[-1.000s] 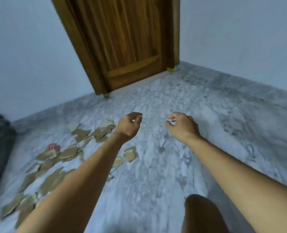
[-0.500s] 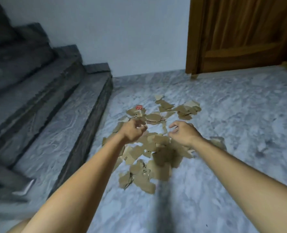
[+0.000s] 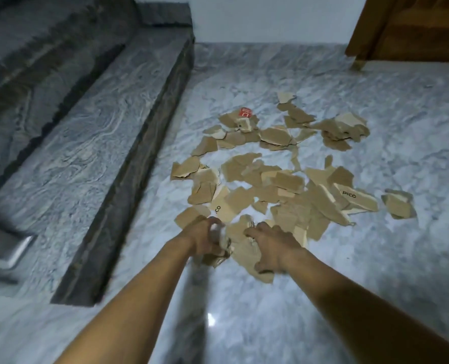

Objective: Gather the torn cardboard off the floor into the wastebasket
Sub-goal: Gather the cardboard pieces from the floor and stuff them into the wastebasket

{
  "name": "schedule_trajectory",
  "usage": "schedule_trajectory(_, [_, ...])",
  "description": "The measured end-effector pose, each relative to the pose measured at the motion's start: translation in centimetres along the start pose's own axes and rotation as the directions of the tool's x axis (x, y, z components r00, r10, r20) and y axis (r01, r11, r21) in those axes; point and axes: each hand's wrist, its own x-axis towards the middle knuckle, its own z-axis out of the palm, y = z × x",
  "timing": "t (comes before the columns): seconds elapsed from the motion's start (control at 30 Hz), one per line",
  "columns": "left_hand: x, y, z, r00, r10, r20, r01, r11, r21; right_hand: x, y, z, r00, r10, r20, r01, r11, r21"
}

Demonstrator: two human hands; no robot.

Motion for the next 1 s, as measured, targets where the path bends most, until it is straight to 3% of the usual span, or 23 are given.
schedule_trajectory(0.1, [2.1,-1.2,4.2,0.998,0.048,-0.029,-0.045,0.993,0.11,1.5,0.7,3.3,0.984,-0.169,-0.056,0.156,0.97,-0.187])
schedule_trajectory(0.17, [2.8,-2.2,5.9,0.991,0.054,-0.12,-0.046,0.996,0.075,2.0,1.2,4.7,0.967,-0.232,-0.102,0.201,0.947,-0.252])
schedule_trajectory(0.27, [2.9,-2.9,6.3,0.985,0.003,-0.173,-0.009,0.999,-0.034,2.8,1.5,5.1,0.956,-0.26,-0.137,0.215,0.937,-0.276])
schedule_trajectory(0.47, [2.0,-2.6,5.8,0.989,-0.062,-0.133,0.046,0.992,-0.122,3.0,0.8,3.8,0.971,-0.238,-0.039,0.214,0.924,-0.318])
schedule_trajectory(0.53, [1.6,-2.8,5.3,0.988,-0.072,-0.135,0.045,0.981,-0.187,3.0,0.8,3.4,0.96,-0.279,-0.026,0.266,0.936,-0.23])
schedule_trajectory(0.63, [1.4,-3.4,3.8,0.992,-0.088,-0.089,0.075,0.988,-0.134,3.9,1.5,2.3,0.971,-0.239,-0.028,0.241,0.963,0.121])
schedule_trajectory(0.77, [3.2,-5.0,1.1,0.981,-0.175,-0.079,0.173,0.984,-0.037,4.9,2.1,-1.4,0.99,-0.138,0.002,0.118,0.856,0.504])
schedule_trajectory(0.9, [5.3,-4.9,-0.3,0.968,-0.187,-0.167,0.191,0.982,0.006,5.6,2.0,-3.1,0.991,-0.101,0.085,0.049,0.88,0.473])
schedule_trajectory(1.0, [6.6,-4.6,0.8,0.96,-0.183,-0.21,0.195,0.98,0.041,6.5,1.3,0.1,0.996,-0.07,0.058,0.054,0.969,0.24])
